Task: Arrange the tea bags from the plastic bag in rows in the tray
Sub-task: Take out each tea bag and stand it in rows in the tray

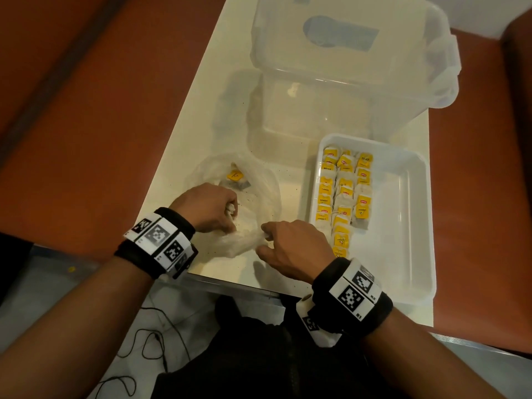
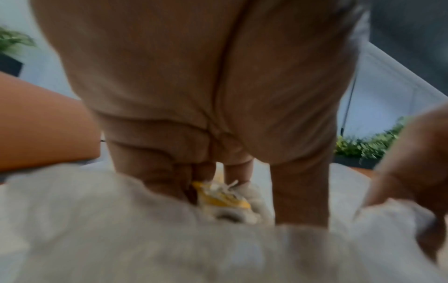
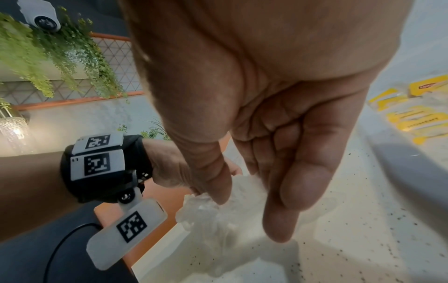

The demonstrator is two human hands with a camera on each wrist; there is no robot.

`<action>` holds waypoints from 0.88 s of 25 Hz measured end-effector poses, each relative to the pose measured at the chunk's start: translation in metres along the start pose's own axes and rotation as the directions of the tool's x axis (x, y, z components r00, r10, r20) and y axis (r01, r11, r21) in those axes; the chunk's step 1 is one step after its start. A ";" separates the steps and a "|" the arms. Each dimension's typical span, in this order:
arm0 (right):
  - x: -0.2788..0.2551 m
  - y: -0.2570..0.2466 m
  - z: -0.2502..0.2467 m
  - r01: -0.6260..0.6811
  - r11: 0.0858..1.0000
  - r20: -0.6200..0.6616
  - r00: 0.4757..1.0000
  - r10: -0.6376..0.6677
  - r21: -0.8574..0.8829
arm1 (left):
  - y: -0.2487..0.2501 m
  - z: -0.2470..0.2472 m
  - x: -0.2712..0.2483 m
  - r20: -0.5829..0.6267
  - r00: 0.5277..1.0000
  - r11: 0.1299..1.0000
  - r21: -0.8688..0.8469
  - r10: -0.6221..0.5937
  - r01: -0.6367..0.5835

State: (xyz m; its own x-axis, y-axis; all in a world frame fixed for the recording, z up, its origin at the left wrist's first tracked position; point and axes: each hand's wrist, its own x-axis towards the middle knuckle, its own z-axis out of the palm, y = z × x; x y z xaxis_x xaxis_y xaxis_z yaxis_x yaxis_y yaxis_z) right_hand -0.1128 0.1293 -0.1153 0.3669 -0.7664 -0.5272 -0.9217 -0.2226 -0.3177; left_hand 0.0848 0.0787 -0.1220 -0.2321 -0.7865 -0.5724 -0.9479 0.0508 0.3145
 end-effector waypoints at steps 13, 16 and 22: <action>-0.003 0.002 -0.002 0.020 1.000 -0.016 1.000 -0.019 0.011 | -0.014 -0.013 -0.001 -0.124 0.988 0.869 -0.495 -0.092 0.019; -0.004 -0.002 -0.008 0.009 0.997 -0.004 1.000 -0.008 0.082 | -0.011 -0.022 -0.010 -0.104 0.989 0.466 -0.884 -0.109 -0.042; -0.013 0.001 -0.039 0.112 0.888 -0.253 0.967 0.006 0.447 | 0.010 -0.030 -0.023 0.039 0.994 -0.050 -0.998 -0.104 0.034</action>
State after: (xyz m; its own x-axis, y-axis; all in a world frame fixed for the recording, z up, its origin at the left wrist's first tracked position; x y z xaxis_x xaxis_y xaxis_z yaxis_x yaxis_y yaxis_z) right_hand -0.1234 0.1152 -0.0779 0.3178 -0.8952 -0.3125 -0.7207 -0.0139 -0.6931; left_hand 0.0871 0.0789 -0.0834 -0.1406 -0.7628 -0.6311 0.2569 -0.6437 0.7208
